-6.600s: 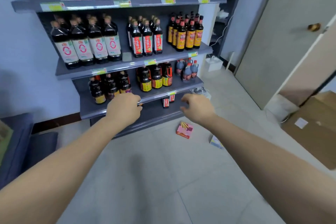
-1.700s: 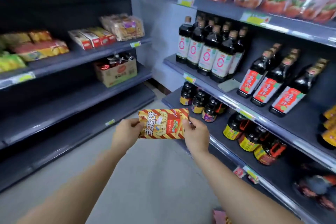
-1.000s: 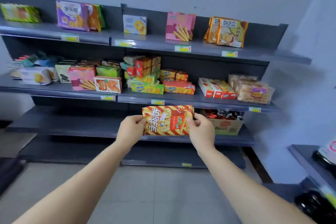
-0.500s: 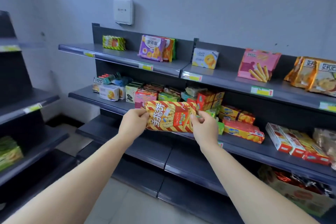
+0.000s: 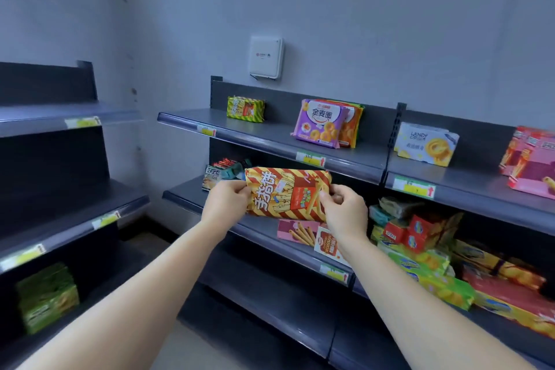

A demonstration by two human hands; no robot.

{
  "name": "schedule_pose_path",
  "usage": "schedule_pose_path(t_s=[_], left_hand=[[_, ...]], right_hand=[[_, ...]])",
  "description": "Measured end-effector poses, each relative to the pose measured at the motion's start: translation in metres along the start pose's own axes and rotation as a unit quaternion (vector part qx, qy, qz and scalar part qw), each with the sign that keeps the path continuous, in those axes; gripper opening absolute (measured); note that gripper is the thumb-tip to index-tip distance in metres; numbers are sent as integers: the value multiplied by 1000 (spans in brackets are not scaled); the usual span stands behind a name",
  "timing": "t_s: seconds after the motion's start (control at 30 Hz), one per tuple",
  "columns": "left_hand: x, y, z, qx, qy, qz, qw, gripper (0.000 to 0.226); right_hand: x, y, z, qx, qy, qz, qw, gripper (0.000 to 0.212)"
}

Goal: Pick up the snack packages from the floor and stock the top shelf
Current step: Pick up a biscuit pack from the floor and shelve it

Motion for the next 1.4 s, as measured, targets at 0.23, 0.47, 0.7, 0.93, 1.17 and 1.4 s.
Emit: schedule_pose_path(t_s=[0.23, 0.47, 0.7, 0.93, 1.17, 1.4], left_hand=[[11, 104, -20, -36, -6, 3, 999, 26], [21, 208, -35, -71, -8, 15, 997, 24], [33, 301, -52, -71, 0, 26, 997, 24], [51, 401, -73, -27, -10, 43, 999, 17], [69, 491, -83, 9, 19, 45, 999, 21], [88, 554, -70, 22, -1, 16, 1000, 17]], right_hand=[[34, 82, 76, 5, 3, -39, 999, 23], [61, 169, 151, 20, 39, -64, 997, 28], [88, 234, 217, 13, 47, -62, 997, 27], [114, 286, 283, -15, 39, -37, 998, 26], [130, 334, 334, -11, -8, -12, 1000, 29], [133, 386, 374, 48, -64, -11, 997, 40]])
Point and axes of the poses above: each hand's wrist, its own y-axis towards the middle knuckle, its own z-axis out of the palm, x = y × z, the point moved 1 cm from there along y, towards the middle knuckle, and after that the axes turned 9 degrees about -y, right-handed, at the moved point
